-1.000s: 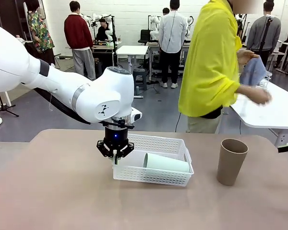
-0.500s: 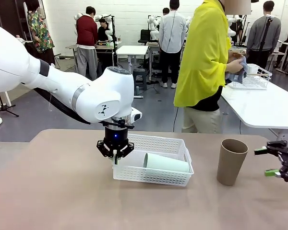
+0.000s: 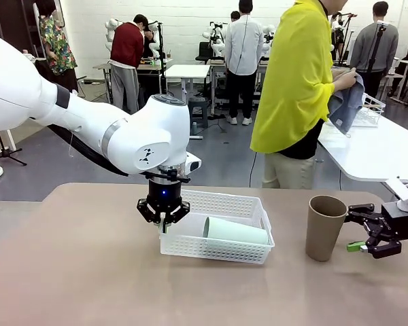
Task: Clean and organize the cups into the basket.
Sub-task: Pick up the Reusable plastic cup from the right side of the table and stack it inside the Organizing basket in the center of the table.
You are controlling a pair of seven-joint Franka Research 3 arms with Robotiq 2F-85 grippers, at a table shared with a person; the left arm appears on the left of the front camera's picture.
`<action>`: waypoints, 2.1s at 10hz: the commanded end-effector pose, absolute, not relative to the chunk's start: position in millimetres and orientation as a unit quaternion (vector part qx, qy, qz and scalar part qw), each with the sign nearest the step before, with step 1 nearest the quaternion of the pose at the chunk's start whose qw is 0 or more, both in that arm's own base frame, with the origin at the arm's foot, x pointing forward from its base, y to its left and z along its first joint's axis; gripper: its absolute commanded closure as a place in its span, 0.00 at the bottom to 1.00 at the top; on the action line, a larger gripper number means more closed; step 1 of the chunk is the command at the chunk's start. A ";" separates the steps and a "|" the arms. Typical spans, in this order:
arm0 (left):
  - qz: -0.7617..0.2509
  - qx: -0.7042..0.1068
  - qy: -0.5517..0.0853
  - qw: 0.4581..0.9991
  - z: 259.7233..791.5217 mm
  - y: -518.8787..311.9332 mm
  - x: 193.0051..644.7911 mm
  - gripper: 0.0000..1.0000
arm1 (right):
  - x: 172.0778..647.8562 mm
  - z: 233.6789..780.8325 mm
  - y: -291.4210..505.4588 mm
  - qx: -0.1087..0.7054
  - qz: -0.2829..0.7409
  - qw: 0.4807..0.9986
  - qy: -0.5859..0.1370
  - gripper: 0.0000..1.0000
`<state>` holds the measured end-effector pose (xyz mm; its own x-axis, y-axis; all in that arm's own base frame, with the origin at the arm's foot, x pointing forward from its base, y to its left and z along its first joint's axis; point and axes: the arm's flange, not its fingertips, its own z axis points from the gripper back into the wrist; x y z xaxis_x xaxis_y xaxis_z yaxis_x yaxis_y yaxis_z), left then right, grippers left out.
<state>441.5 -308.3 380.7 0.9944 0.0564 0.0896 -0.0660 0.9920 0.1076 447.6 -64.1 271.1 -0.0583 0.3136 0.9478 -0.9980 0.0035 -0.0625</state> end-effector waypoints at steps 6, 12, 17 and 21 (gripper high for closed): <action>0.031 0.056 -0.044 0.997 380.2 -307.6 441.4 1.00 | 457.4 261.0 -71.7 0.385 0.522 0.615 -0.448 0.00; 0.031 0.056 -0.044 0.997 380.2 -307.6 441.4 1.00 | 453.9 261.8 -78.9 0.389 0.539 0.602 -0.443 0.00; 0.031 0.056 -0.044 0.997 380.2 -307.6 441.4 1.00 | 476.5 245.9 -42.1 0.397 0.517 0.631 -0.420 0.00; 0.031 0.056 -0.044 0.997 380.2 -307.6 441.4 1.00 | 489.0 239.0 -21.6 0.419 0.527 0.601 -0.430 0.00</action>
